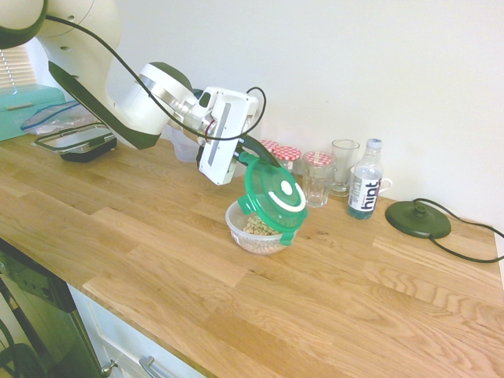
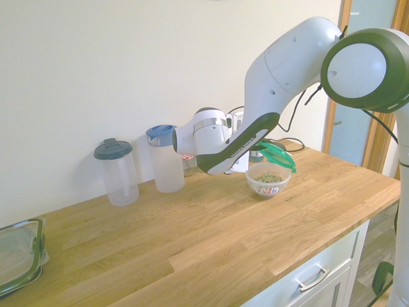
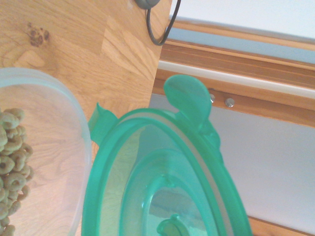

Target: Cover the lid of food container

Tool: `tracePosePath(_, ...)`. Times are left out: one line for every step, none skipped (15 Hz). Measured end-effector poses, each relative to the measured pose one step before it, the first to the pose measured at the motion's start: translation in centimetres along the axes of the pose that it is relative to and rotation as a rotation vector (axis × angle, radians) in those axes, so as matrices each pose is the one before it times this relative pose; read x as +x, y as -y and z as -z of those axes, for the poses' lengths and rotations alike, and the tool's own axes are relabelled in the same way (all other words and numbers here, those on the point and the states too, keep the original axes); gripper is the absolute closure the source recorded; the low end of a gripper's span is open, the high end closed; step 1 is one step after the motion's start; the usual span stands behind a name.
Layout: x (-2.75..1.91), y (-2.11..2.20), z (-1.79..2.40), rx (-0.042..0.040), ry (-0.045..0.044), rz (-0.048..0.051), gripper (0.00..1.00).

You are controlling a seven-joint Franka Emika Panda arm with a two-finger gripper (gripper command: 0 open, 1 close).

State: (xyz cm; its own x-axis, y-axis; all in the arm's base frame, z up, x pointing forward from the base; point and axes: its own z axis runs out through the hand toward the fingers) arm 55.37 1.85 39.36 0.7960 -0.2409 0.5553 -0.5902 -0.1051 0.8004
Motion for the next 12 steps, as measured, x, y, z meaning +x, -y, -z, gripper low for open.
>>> tracePosePath(-0.027, 0.040, 0.172, 0.00305, -0.00223, 0.00058, 0.00)
tracePosePath(-0.095, 0.159, 0.135, 0.00651, -0.00024, 0.00274, 0.00)
tracePosePath(-0.111, 0.284, 0.270, 0.01562, -0.00295, 0.00370, 0.00)
tracePosePath(-0.130, 0.316, 0.329, 0.01731, -0.00422, 0.00432, 0.00)
tracePosePath(-0.148, 0.294, 0.367, 0.01496, -0.00501, 0.00454, 0.00)
tracePosePath(-0.183, 0.340, 0.353, 0.01611, -0.00257, 0.00569, 0.00)
tracePosePath(-0.228, 0.415, 0.265, 0.01526, 0.00018, 0.00716, 0.00)
tracePosePath(-0.178, 0.408, 0.171, 0.01203, -0.00280, 0.00750, 0.00)
tracePosePath(-0.120, 0.418, 0.171, 0.01527, -0.00510, 0.00689, 0.00)
tracePosePath(-0.069, 0.356, 0.164, 0.01806, -0.00253, 0.00511, 0.00)
tracePosePath(-0.125, 0.381, 0.248, 0.02966, 0.01012, 0.00485, 0.00)
tracePosePath(-0.187, 0.487, 0.390, 0.04243, 0.02024, 0.00805, 0.00)
